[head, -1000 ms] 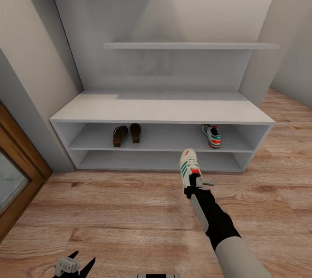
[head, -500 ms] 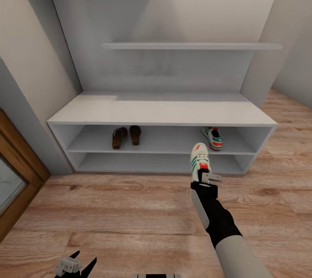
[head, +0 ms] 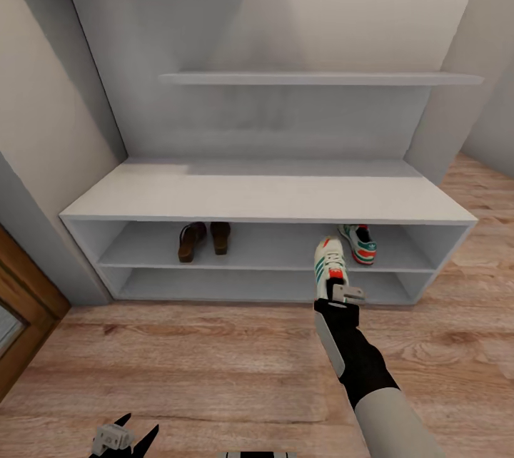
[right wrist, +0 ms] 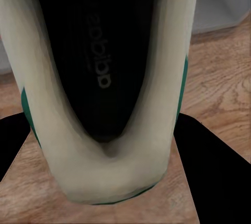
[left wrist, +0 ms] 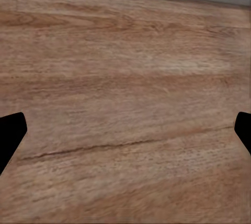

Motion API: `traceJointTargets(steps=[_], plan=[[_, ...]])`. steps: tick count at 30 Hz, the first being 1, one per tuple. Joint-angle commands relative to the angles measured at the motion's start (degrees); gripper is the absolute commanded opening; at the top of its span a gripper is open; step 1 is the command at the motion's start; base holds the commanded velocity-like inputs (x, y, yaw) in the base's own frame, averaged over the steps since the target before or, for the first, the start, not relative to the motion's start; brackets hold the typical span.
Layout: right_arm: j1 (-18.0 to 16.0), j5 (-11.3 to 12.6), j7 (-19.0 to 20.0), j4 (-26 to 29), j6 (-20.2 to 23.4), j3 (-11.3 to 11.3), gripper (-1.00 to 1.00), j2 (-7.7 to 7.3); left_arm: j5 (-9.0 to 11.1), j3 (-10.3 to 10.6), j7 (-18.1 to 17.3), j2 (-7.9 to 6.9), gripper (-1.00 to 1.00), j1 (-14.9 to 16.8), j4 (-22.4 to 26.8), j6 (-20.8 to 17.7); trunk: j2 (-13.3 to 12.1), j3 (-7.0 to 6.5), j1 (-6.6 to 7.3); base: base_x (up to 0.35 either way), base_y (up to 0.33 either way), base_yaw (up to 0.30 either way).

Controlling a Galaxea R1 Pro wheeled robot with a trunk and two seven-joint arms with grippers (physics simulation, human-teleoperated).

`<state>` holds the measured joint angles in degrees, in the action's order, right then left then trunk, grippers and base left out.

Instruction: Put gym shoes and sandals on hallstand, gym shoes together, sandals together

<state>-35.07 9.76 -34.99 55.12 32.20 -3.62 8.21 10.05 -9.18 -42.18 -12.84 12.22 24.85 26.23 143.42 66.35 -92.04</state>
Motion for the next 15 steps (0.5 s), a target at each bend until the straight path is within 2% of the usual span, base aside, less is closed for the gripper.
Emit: traceJointTargets(steps=[1, 9, 15], plan=[[0.0, 0.5, -0.5, 0.1, 0.1, -0.2, -1.0, -0.03, 0.4, -0.1, -0.5, 0.01, 1.0, 0.0, -0.1, -0.1, 0.0, 0.05, -0.01, 0.205, 0.0, 0.0], [0.0, 0.4, -0.6, 0.2, 0.1, -0.2, -1.0, -0.04, 0.4, -0.2, -0.5, 0.09, 1.0, 0.1, -0.1, -0.1, 0.0, 0.05, -0.01, 0.071, -0.001, 0.0], [0.0, 0.4, -0.6, 0.2, 0.1, -0.2, -1.0, -0.04, 0.4, -0.2, -0.5, 0.11, 1.0, 0.0, -0.1, -0.1, 0.0, 0.05, -0.01, 0.204, -0.082, 0.0]])
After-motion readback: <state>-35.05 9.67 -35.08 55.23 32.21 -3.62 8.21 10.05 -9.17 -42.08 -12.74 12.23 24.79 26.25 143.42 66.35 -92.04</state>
